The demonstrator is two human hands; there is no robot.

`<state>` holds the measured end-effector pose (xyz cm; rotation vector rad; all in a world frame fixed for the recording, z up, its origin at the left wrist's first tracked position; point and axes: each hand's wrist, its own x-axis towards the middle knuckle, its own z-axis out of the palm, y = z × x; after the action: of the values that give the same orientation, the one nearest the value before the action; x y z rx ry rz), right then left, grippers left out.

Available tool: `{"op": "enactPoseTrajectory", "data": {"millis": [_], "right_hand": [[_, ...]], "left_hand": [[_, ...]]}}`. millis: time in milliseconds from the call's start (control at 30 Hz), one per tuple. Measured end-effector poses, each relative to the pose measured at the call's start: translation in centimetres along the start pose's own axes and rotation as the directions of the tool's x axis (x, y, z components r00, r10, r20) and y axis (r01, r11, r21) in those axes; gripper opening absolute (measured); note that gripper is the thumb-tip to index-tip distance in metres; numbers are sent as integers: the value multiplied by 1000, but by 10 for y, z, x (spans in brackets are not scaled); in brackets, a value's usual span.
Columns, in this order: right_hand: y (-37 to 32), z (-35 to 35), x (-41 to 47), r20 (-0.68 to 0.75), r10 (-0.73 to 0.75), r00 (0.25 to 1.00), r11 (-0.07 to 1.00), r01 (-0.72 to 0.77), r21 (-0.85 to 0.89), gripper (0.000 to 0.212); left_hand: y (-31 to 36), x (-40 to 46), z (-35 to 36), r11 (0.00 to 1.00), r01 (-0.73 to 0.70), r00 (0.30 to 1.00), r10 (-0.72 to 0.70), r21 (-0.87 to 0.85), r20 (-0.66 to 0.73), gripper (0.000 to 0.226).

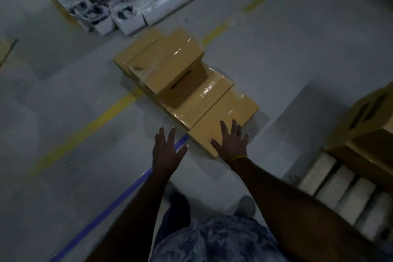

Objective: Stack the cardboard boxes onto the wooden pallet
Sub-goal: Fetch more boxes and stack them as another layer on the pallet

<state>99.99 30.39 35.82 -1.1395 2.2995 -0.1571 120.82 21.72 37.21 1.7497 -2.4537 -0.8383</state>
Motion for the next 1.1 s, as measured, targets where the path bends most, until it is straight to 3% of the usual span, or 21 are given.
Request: {"op": "enactPoseTrajectory", "data": {"millis": [267, 467, 667, 1100], "right_hand": [[-147, 14, 36, -64, 2, 998, 1000, -1, 12, 84], [-229, 2, 71, -109, -54, 993, 998, 56, 14, 84], [-274, 2, 116, -98, -59, 993, 998, 59, -2, 84], [-335, 4, 280, -24, 86, 996, 988, -82, 131, 88]], "left_hand": [[-113, 87, -101, 989, -96, 995, 95, 112, 10, 82], [-136, 139, -158, 973, -148, 986, 158, 175, -43, 83], [-149, 194, -184, 972, -177, 982, 185, 155, -36, 81], [-151, 378, -214, 903, -294, 953, 250, 314, 173, 84]]}}
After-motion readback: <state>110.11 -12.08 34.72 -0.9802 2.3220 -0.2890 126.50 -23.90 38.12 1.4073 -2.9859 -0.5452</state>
